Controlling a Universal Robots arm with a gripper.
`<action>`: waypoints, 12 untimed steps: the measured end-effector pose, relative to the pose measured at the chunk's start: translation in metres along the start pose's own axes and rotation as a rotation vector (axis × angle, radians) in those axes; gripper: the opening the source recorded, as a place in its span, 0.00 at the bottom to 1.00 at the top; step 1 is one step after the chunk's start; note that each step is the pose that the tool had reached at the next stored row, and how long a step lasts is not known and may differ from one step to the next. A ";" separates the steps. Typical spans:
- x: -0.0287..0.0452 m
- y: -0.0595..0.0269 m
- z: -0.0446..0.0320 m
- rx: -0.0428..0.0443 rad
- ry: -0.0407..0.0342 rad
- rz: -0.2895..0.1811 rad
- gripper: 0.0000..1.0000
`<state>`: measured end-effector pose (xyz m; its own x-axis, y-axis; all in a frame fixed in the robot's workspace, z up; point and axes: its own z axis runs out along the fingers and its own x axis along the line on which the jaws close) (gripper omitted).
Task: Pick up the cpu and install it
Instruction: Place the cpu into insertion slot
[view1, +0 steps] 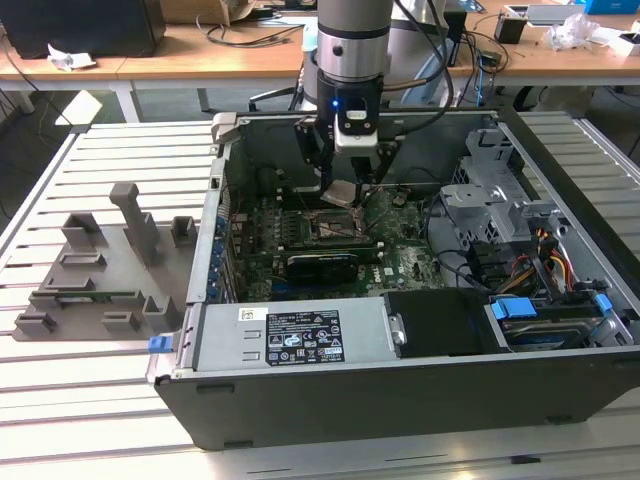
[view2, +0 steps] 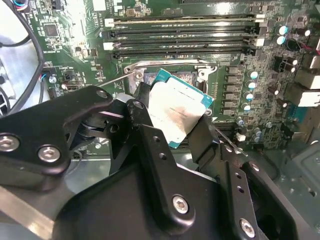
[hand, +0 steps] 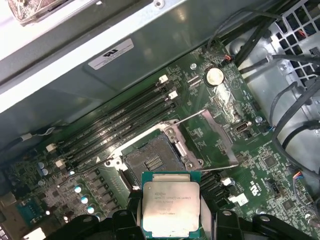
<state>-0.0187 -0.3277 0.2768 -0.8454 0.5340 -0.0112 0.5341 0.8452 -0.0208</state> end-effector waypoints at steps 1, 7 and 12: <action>0.0000 0.0000 0.0000 0.0001 0.0001 0.006 0.55; 0.0000 0.0000 0.0000 0.0007 0.0013 0.060 0.55; 0.0000 0.0000 0.0000 0.0012 0.0021 0.104 0.55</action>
<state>-0.0187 -0.3277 0.2768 -0.7854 0.6188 -0.0112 0.6189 0.7852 -0.0209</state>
